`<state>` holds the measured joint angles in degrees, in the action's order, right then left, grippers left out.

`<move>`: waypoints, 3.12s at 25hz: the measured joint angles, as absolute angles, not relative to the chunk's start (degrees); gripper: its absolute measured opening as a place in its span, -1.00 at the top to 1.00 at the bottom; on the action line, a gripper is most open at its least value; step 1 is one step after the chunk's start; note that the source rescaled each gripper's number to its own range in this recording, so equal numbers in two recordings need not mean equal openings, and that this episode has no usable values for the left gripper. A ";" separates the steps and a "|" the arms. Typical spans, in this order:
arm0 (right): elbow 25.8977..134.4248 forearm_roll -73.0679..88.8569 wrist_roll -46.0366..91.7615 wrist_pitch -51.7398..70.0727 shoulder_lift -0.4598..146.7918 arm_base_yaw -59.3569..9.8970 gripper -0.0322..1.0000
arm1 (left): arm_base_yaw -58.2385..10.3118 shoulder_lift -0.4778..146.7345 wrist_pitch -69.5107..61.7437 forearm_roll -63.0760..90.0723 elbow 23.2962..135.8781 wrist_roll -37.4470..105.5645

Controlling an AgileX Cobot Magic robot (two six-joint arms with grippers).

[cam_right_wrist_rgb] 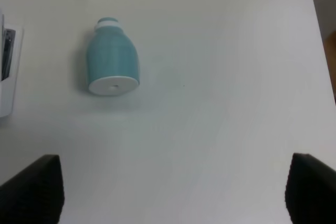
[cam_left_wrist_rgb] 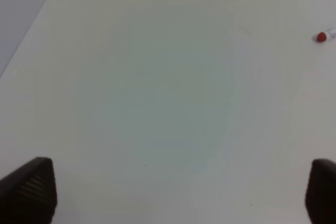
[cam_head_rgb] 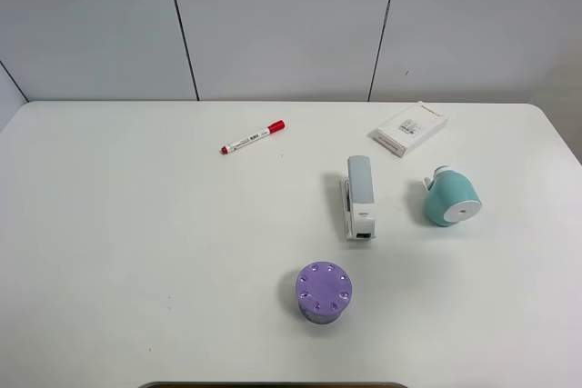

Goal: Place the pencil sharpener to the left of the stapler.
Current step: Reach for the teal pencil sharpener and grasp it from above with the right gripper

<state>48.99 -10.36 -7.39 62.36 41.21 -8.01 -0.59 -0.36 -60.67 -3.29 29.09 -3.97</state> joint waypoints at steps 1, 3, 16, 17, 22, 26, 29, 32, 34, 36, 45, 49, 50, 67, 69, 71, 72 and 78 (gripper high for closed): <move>50.55 -10.36 -7.39 62.68 44.29 -8.01 -1.00 | -0.59 -0.36 -60.67 -3.29 29.09 -3.97; 53.57 -10.36 -7.39 63.06 49.79 -8.01 -1.00 | -0.59 -0.36 -60.67 -3.29 29.09 -3.97; 69.50 -5.62 -6.64 66.58 78.80 -8.01 -1.00 | -0.59 -0.36 -60.67 -3.29 29.09 -3.97; 70.00 -5.62 -6.35 66.60 80.25 -8.01 -1.00 | -0.59 -0.36 -60.67 -3.29 29.09 -3.97; 70.48 -4.59 -4.72 66.79 87.00 -8.01 -1.00 | -0.59 -0.36 -60.67 -3.29 29.09 -3.97; 70.48 -3.27 -3.77 65.61 91.86 -8.01 -1.00 | -0.59 -0.36 -60.67 -3.29 29.09 -3.97; 70.48 -3.29 -3.23 63.99 94.63 -8.01 -1.00 | -0.59 -0.36 -60.67 -3.29 29.09 -3.97; 70.53 -3.29 -2.43 63.24 96.92 -8.01 -1.00 | -0.59 -0.36 -60.67 -3.29 29.09 -3.97; 70.53 -3.29 -2.29 62.99 98.16 -8.01 -1.00 | -0.59 -0.36 -60.67 -3.29 29.09 -3.97; 70.53 -3.24 -2.29 62.05 99.26 -8.01 -1.00 | -0.59 -0.36 -60.67 -3.29 29.09 -3.97; 70.59 -3.17 -2.28 58.76 103.08 -8.01 -1.00 | -0.59 -0.36 -60.67 -3.29 29.09 -3.97; 70.59 -3.09 -2.23 57.14 104.77 -8.01 -1.00 | -0.59 -0.36 -60.67 -3.29 29.09 -3.97; 70.59 -3.09 -2.23 56.91 105.17 -8.01 -1.00 | -0.59 -0.36 -60.67 -3.29 29.09 -3.97; 70.84 -3.25 -0.80 52.31 113.98 -8.01 -1.00 | -0.59 -0.36 -60.67 -3.29 29.09 -3.97; 70.92 -3.25 -0.80 51.60 114.90 -8.01 -1.00 | -0.59 -0.36 -60.67 -3.29 29.09 -3.97; 71.16 -3.25 -0.80 51.38 115.52 -8.01 -1.00 | -0.59 -0.36 -60.67 -3.29 29.09 -3.97; 71.22 -3.25 -0.80 51.26 115.71 -8.01 -1.00 | -0.59 -0.36 -60.67 -3.29 29.09 -3.97; 71.22 -3.32 0.00 50.89 116.88 -8.01 -1.00 | -0.59 -0.36 -60.67 -3.29 29.09 -3.97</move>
